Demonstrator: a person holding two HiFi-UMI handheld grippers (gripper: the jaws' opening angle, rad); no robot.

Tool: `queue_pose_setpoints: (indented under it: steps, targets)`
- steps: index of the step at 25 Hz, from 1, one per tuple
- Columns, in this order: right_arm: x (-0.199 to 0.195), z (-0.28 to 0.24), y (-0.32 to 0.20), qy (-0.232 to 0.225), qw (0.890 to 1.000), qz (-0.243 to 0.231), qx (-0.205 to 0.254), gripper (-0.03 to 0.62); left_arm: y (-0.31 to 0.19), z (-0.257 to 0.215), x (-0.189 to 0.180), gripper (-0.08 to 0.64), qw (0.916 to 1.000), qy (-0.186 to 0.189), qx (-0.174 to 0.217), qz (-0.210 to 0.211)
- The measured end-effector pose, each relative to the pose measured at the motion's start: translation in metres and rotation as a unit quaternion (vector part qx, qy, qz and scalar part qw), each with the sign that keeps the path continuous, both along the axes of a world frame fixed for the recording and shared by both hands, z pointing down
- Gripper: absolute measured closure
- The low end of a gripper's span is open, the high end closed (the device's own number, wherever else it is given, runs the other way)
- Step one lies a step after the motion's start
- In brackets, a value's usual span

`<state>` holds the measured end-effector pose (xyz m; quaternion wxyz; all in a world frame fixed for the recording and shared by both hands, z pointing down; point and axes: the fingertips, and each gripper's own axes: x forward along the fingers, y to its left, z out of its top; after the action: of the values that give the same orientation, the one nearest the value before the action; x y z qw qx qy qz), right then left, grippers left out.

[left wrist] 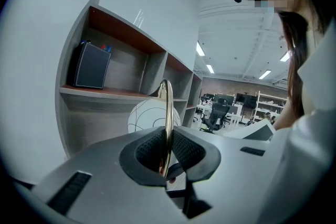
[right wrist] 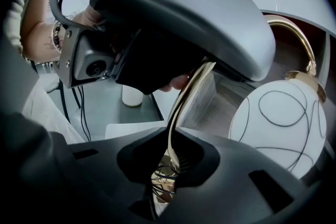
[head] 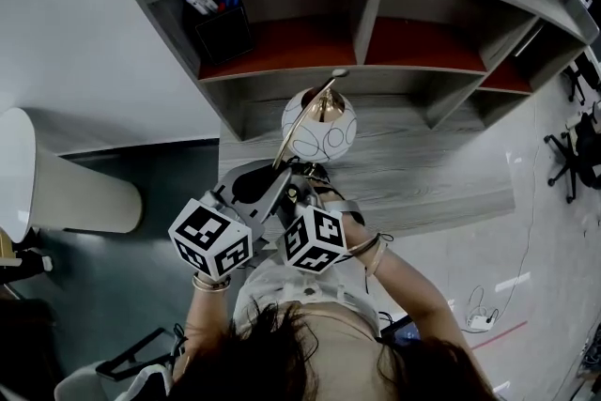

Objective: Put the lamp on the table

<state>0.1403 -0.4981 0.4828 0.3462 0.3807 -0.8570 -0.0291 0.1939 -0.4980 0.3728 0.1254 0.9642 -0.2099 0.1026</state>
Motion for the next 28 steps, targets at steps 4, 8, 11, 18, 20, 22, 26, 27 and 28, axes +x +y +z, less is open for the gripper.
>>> queue_pose_setpoints:
  steps: [4, 8, 11, 18, 20, 22, 26, 27, 28]
  targets:
    - [-0.003, 0.001, 0.002, -0.002, 1.000, -0.001, -0.002, 0.540, 0.002, 0.002, -0.004, 0.523, 1.0000, -0.006, -0.002, -0.008]
    - [-0.006, 0.003, 0.005, -0.001, 1.000, -0.003, -0.004, 0.540, 0.006, 0.004, -0.008, 0.523, 0.9998, -0.012, -0.002, -0.013]
    - [-0.008, 0.003, 0.006, -0.001, 1.000, -0.002, -0.004, 0.540, 0.008, 0.005, -0.010, 0.523, 0.9998, -0.015, -0.003, -0.014]
    - [-0.010, 0.008, 0.010, 0.013, 1.000, -0.003, 0.000, 0.540, 0.013, 0.009, -0.017, 0.523, 0.9997, -0.018, -0.005, -0.017]
    - [-0.012, 0.009, 0.011, 0.010, 1.000, -0.004, -0.002, 0.540, 0.014, 0.010, -0.018, 0.523, 0.9996, -0.019, -0.005, -0.018]
    - [-0.013, 0.010, 0.012, 0.011, 1.000, -0.004, -0.002, 0.540, 0.015, 0.011, -0.020, 0.523, 0.9996, -0.020, -0.005, -0.019]
    - [-0.014, 0.012, 0.012, 0.020, 1.000, -0.002, 0.000, 0.540, 0.017, 0.013, -0.022, 0.523, 0.9996, -0.021, -0.007, -0.019]
    - [-0.014, 0.013, 0.013, 0.020, 1.000, -0.002, -0.001, 0.540, 0.018, 0.013, -0.023, 0.523, 0.9996, -0.021, -0.007, -0.019]
    - [-0.015, 0.014, 0.014, 0.019, 1.000, -0.003, -0.003, 0.540, 0.019, 0.014, -0.024, 0.523, 0.9996, -0.020, -0.009, -0.020]
